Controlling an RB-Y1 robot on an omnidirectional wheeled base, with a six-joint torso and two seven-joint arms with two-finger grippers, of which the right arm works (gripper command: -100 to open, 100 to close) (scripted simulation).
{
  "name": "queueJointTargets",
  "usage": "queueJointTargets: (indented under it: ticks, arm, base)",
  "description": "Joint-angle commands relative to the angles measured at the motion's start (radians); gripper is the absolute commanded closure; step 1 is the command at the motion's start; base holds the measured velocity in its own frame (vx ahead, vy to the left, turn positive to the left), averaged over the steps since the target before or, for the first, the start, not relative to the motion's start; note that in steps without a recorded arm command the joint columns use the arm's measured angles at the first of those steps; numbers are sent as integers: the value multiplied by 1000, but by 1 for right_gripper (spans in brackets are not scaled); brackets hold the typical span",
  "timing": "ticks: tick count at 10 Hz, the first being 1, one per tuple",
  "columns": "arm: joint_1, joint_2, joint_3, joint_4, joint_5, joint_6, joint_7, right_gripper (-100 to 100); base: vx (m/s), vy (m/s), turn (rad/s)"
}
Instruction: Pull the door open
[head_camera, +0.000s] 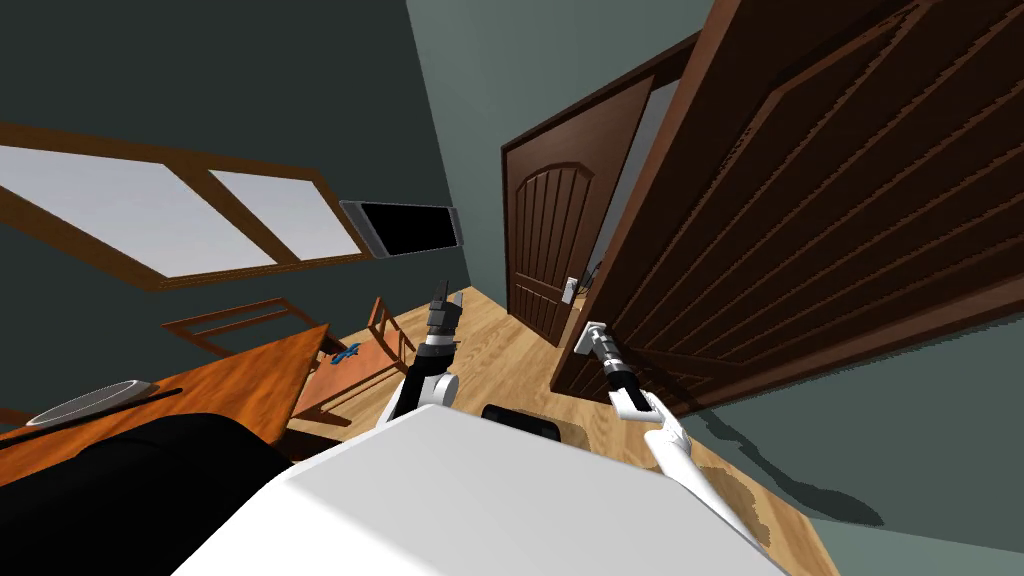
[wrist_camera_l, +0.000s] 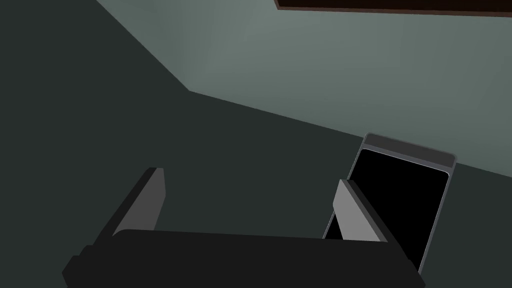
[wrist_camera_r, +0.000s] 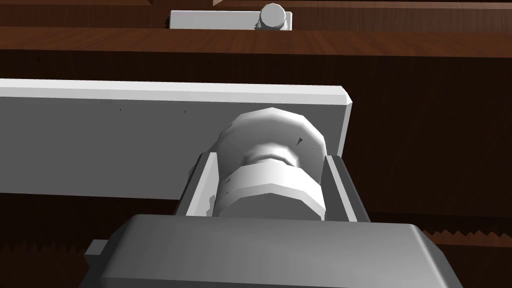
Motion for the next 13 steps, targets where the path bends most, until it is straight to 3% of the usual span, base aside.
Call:
queueJointTargets:
  ticks: [1,4,5,13]
  arm:
    - [13,-15,20,-9,4,-10,-20,100]
    - [29,-42,52,-26,9,-25,-53,100]
    - [26,-34,47,-20,9,-20,-44,100]
    - [120,-138,109,-90,20,-105,-143,100]
  base:
    - [-220,-98,88]
    - [-220,-119,94]
    - [-90,-53,31]
    - [-176,-97,114]
